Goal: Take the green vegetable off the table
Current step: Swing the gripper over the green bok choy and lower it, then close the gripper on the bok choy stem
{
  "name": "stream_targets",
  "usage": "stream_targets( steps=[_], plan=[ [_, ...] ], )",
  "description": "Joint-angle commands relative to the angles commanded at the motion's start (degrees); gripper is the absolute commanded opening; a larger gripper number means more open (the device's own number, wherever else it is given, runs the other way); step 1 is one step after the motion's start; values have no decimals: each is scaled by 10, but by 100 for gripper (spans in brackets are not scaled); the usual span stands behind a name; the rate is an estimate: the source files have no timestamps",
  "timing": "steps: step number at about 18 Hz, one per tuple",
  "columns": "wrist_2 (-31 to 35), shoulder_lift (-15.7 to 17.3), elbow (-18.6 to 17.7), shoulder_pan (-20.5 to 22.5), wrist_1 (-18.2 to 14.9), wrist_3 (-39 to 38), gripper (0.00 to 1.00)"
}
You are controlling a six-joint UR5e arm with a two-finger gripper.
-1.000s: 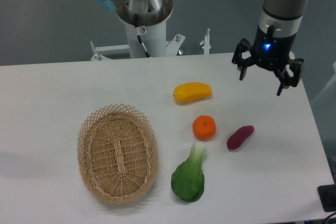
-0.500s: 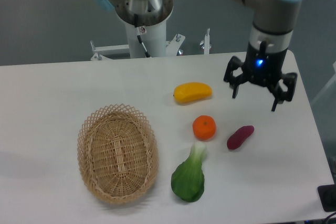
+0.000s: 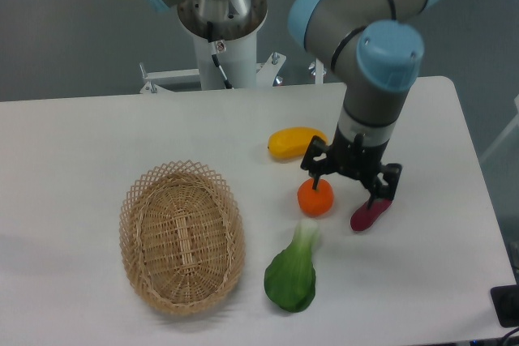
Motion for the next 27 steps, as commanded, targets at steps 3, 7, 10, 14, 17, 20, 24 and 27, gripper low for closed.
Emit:
stream_targets(
  steps=[3, 7, 10, 14, 17, 20, 24, 27],
  plan=[
    [28, -33, 1, -18, 4, -3, 100],
    [44, -52, -41, -33, 115, -6, 100],
    [43, -48, -90, -33, 182, -4, 100],
    [48, -53, -104, -33, 189, -5, 100],
    [49, -58, -108, -41, 195, -6, 100],
    [49, -63, -109, -43, 202, -6, 100],
    [51, -70, -113, -45, 221, -7, 100],
    [62, -73, -114, -46, 223, -7, 100]
  ],
)
